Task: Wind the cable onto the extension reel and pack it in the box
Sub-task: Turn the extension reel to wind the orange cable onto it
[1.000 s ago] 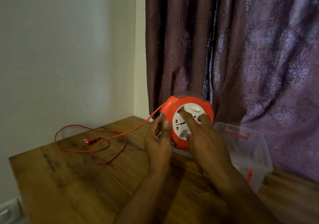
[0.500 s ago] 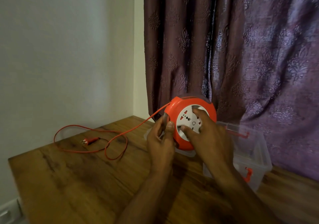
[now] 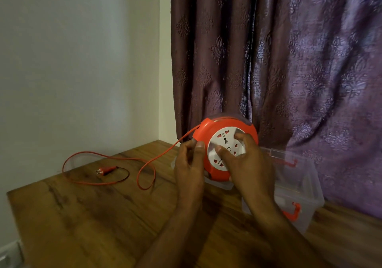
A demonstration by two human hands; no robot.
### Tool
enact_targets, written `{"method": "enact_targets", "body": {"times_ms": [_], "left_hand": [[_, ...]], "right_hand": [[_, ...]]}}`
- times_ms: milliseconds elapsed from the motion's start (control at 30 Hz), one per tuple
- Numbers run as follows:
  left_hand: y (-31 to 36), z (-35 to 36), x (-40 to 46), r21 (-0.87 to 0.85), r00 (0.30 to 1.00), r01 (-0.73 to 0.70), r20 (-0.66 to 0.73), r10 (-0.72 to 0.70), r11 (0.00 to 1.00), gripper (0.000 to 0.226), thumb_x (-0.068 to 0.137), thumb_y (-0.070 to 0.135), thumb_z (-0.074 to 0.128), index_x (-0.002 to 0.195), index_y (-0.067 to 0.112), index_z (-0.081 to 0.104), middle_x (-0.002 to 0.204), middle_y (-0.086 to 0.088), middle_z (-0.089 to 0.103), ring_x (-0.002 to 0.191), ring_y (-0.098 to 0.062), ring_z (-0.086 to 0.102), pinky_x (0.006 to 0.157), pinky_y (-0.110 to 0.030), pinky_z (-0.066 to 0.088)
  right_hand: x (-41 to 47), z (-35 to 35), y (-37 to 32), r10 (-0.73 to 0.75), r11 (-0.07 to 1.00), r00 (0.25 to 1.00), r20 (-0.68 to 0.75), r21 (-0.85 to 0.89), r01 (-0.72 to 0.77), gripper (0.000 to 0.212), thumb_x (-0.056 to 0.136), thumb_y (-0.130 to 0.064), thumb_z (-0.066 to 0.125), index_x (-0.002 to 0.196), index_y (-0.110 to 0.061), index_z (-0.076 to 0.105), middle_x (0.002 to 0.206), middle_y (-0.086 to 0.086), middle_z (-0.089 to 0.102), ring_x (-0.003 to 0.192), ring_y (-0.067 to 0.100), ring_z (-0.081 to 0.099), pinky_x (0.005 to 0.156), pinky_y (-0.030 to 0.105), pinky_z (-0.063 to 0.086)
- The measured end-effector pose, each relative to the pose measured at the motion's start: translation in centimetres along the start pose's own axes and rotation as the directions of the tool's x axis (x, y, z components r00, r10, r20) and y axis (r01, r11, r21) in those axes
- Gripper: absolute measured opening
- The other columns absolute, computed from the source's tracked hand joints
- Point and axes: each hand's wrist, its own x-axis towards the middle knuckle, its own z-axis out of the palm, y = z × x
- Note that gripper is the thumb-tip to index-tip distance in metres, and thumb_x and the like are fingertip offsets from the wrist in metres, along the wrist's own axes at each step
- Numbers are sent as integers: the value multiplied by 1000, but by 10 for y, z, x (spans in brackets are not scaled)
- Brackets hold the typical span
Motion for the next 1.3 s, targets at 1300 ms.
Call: {"method": "enact_targets", "body": {"times_ms": [1300], "left_hand": [[-11,-24,12,284,924,-42,-353,145,958,50,89,60,52,71,14,62,67,-9,66,66,-30,66,61,-53,56]], "right_hand": [[-24,10,-32,303,494,728,614,552,-672,49,93,-21,55,139,-27,41,81,17,70,40,18,60,36,21,45]]}}
